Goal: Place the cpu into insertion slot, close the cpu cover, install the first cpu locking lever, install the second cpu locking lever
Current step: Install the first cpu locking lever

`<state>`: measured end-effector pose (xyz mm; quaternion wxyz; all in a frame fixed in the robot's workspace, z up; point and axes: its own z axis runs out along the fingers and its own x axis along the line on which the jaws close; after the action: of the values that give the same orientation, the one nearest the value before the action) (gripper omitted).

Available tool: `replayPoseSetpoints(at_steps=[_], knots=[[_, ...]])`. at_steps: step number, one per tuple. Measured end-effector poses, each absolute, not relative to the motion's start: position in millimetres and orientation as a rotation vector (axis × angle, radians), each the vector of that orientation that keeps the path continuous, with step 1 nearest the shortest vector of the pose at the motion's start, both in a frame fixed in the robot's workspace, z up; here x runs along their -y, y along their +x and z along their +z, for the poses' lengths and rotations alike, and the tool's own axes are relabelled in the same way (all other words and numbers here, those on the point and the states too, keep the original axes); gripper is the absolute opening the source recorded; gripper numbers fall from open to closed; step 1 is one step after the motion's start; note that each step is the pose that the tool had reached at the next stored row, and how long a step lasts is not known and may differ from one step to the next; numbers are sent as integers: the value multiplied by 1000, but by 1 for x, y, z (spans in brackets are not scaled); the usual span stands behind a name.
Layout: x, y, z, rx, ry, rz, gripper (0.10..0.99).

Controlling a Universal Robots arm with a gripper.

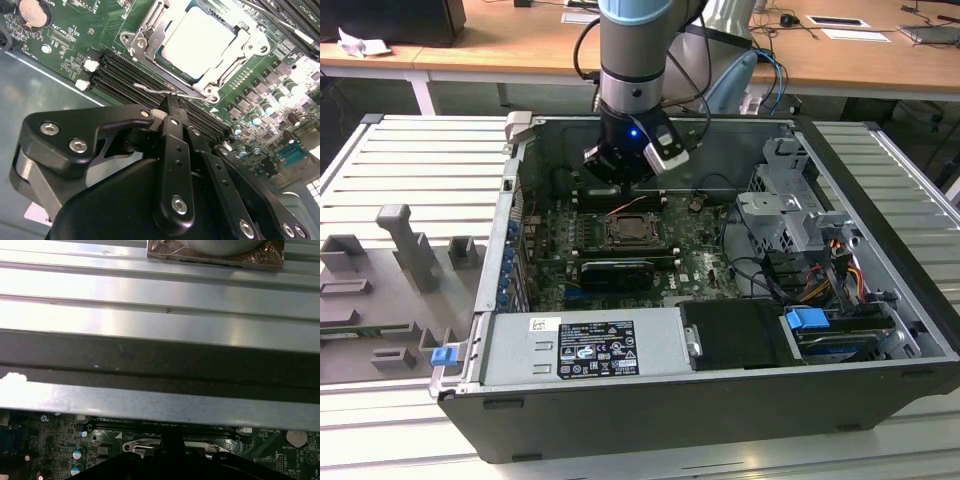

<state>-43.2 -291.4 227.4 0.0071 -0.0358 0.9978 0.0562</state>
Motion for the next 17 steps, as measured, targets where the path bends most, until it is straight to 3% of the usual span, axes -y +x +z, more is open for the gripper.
replayPoseSetpoints(at_steps=[17], knots=[[289, -31, 224, -3121, -94, 170, 106]])
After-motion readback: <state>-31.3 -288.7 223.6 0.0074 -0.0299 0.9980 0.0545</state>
